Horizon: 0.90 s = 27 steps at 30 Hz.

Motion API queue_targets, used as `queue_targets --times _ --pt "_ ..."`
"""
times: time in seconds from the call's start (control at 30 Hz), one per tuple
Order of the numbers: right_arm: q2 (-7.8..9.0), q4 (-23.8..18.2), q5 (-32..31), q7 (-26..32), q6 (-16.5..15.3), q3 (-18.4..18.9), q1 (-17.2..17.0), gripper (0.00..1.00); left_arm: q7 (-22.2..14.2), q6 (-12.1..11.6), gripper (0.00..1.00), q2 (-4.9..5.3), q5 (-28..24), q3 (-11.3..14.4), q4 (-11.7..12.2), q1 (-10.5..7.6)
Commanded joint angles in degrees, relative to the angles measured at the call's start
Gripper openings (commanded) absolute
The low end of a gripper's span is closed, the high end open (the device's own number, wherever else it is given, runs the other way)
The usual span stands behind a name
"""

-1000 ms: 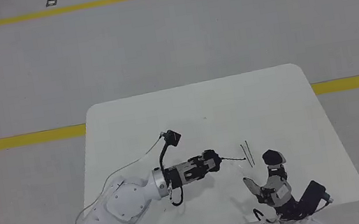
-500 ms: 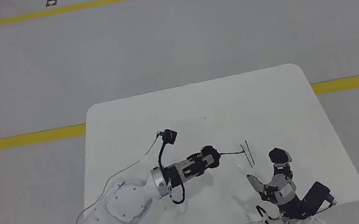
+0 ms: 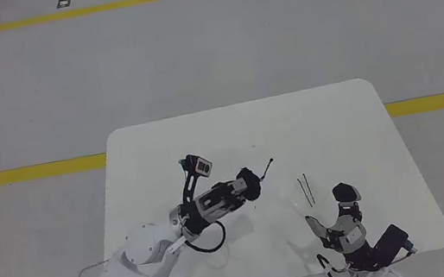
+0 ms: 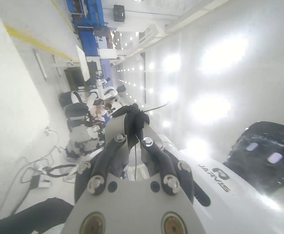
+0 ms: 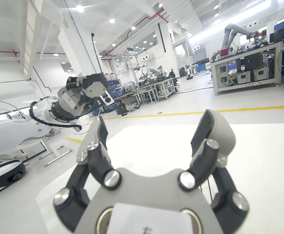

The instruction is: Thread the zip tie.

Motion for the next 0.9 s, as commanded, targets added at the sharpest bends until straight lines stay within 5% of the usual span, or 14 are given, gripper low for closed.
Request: queue_targets --times 0.0,0.17,0.57,0.87 --pt "0.0 0.0 0.0 0.0 0.0 0.0 0.0 1.0 -3.24 0.0 0.0 -0.92 -2.78 0.49 0.92 0.07" --pt "0.0 0.0 0.0 0.0 0.0 0.0 0.0 1.0 -10.41 0.0 0.0 -3.26 -5.04 2.01 2.31 -0.34" --pt "0.0 0.0 0.0 0.0 0.0 0.0 0.0 1.0 -9.65 0.49 0.0 -3.45 -5.18 2.28 2.15 -0.42" --pt "0.0 0.0 0.0 0.0 0.0 0.0 0.0 1.0 -9.85 0.0 0.0 -4.09 -13.85 3.89 2.45 -0.82"
